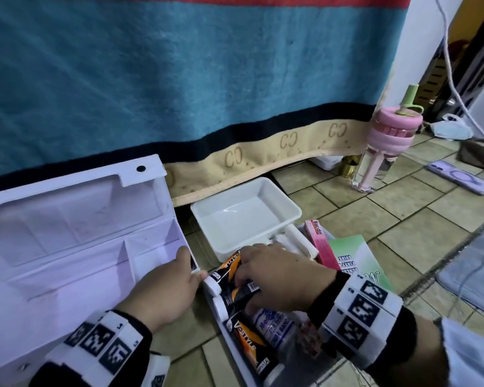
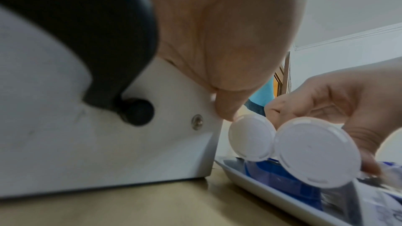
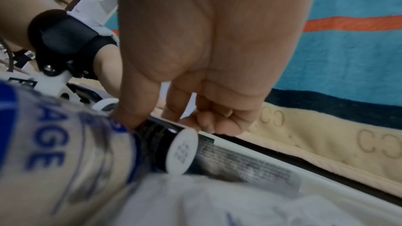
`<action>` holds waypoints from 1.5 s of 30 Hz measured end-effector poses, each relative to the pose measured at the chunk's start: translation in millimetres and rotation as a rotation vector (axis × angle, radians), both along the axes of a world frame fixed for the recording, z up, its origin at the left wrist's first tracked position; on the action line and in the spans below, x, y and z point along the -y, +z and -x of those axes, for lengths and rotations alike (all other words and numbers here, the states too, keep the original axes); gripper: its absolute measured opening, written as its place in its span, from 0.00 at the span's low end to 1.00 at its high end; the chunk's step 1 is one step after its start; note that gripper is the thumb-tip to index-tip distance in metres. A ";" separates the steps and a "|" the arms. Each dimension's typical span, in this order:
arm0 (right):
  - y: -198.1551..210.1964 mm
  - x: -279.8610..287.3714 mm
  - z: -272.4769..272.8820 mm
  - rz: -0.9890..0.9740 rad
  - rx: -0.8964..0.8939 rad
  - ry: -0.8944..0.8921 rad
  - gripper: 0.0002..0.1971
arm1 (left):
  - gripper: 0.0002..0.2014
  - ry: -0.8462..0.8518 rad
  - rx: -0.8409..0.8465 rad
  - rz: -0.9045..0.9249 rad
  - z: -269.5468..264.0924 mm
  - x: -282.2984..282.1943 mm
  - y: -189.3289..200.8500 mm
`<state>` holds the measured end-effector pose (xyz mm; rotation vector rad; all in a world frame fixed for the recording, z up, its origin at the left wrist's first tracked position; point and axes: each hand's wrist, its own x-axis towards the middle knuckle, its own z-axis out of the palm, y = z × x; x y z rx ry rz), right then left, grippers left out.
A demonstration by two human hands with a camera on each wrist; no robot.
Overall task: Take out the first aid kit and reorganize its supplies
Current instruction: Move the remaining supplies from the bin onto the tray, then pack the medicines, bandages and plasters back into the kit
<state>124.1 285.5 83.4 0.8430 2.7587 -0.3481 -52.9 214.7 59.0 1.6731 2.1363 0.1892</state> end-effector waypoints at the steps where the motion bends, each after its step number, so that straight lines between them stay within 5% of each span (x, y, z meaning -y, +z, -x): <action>1: 0.0 -0.2 -0.6 0.013 -0.016 -0.009 0.21 | 0.14 0.004 -0.001 0.001 0.6 -0.2 -1.0; 7: 12.2 -6.7 -20.0 0.065 -0.248 -0.117 0.20 | 0.19 0.207 0.172 -0.167 1.0 -1.2 -1.0; 10: 14.6 -6.1 -35.4 0.069 -0.408 -0.221 0.20 | 0.20 0.101 -0.014 -0.385 -12.9 3.7 5.6; 13: 11.2 -3.1 -46.4 0.057 -0.495 -0.305 0.18 | 0.20 -0.014 -0.233 -0.323 -29.8 1.2 4.6; 20: -0.6 1.5 -69.4 0.103 -0.663 -0.425 0.16 | 0.17 -0.009 -0.228 -0.122 -38.1 -9.1 -4.7; 27: 6.5 5.2 -65.7 0.197 -0.865 -0.492 0.10 | 0.13 0.101 -0.281 -0.402 -35.0 11.8 1.0; 32: 15.1 27.6 -24.3 0.554 -1.102 -0.519 0.13 | 0.14 0.370 -0.251 -0.527 7.4 57.1 13.7; 37: 8.7 78.7 55.5 0.714 -1.274 -0.581 0.21 | 0.10 0.565 -0.221 -0.374 79.7 108.9 13.2; 42: 8.6 103.8 137.3 0.876 -1.268 -0.582 0.07 | 0.09 0.383 -0.323 -0.249 112.5 121.4 5.3; 45: 3.8 101.0 179.6 0.803 -1.143 -0.602 0.04 | 0.13 0.334 -0.328 -0.134 128.5 120.1 -0.5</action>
